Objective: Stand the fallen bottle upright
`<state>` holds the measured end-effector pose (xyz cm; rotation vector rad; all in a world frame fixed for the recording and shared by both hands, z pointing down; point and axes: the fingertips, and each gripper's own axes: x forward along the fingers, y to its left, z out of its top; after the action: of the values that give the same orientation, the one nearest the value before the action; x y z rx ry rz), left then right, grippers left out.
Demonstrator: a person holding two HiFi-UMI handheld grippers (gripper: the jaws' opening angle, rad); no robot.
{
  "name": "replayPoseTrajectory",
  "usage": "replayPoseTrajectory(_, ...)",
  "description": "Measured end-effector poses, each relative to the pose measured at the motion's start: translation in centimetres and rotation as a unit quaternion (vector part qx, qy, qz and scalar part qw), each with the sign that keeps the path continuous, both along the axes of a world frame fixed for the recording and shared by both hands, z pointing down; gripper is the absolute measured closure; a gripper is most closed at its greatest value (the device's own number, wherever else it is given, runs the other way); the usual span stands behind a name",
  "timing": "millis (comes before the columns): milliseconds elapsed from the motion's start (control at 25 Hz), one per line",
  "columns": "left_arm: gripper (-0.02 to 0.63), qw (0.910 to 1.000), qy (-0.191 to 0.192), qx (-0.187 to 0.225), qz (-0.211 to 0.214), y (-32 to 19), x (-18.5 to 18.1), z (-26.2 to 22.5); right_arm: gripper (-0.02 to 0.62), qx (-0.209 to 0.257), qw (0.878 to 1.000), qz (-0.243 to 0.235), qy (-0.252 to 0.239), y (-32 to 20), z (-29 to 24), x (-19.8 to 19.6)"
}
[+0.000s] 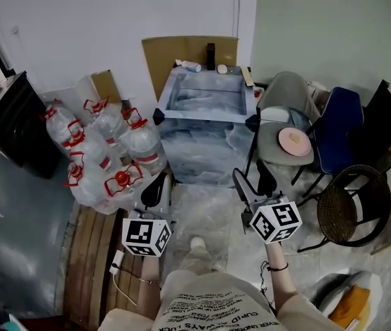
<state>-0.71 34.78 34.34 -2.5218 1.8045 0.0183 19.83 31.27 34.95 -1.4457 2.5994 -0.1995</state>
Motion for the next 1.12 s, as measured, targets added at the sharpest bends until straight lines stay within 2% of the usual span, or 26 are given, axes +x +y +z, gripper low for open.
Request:
replayPoseTrajectory(280,0.574,1.0000,0.002,0.000,-0.001,-8.6,-2.6,-0.3,0.305,-0.001,1.000,0.000,-0.009,-8.5,-0.3,-2.5)
replayPoseTrajectory(520,0.574,1.0000,0.004,-0.001,0.007,-14.1,-4.5,-0.2,0.305,-0.005,1.000,0.001,-0.010,-13.8,-0.3,-4.6)
replayPoseTrajectory(1120,0.574,0.9995,0.006,-0.021,0.021,-21.5,-6.7,1.9,0.305,-0.011,1.000,0.009,-0.008,-21.0,0.7,-7.0)
